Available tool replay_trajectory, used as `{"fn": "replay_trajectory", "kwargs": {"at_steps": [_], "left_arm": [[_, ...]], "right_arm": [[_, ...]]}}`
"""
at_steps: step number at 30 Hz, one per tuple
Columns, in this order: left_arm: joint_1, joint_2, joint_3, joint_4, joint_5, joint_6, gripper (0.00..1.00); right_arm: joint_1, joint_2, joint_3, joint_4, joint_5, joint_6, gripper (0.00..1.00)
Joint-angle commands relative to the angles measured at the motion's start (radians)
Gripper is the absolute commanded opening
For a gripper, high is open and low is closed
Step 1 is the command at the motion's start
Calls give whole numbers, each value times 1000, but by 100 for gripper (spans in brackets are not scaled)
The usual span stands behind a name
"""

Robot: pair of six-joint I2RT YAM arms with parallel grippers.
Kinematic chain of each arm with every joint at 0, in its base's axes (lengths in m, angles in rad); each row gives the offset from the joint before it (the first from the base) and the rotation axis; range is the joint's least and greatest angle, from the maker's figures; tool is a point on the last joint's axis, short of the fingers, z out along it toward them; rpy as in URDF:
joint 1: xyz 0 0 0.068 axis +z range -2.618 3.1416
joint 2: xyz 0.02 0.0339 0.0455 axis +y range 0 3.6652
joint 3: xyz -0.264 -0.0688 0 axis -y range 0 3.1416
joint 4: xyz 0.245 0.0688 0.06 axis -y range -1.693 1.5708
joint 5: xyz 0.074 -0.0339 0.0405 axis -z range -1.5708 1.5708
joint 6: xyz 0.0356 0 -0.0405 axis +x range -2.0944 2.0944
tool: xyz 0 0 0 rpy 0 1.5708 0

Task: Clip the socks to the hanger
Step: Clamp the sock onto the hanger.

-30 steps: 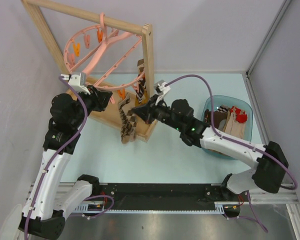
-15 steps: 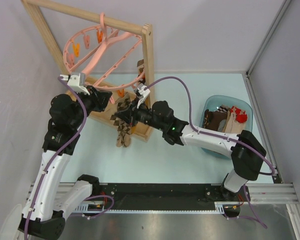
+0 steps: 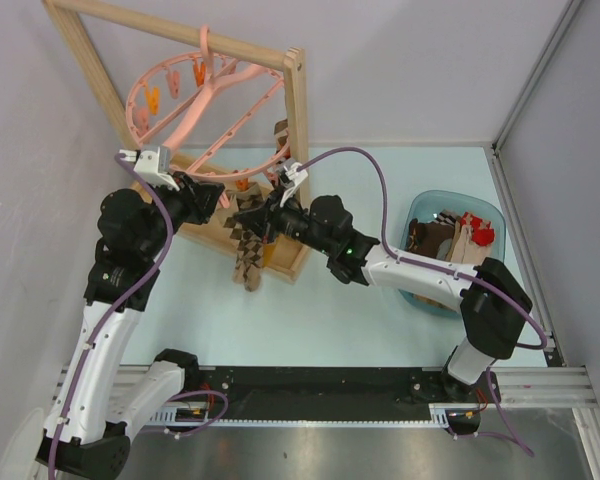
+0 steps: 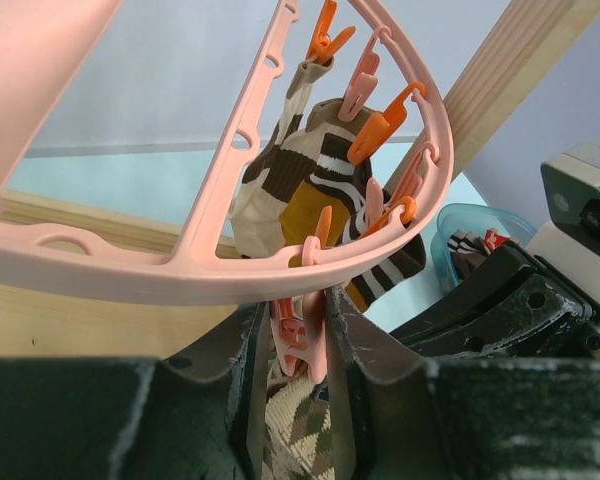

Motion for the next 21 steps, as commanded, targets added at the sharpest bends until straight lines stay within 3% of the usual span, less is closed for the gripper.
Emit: {"fn": "replay_trajectory", "kwargs": {"at_steps": [1, 21], "left_arm": [[-12, -18, 10, 0, 30, -11, 0], [-10, -21, 4, 11, 73, -30, 0]], "right_arm": [[-8, -2, 48, 88, 4, 5, 0], [-15, 12, 50, 135, -1, 21, 0]]}}
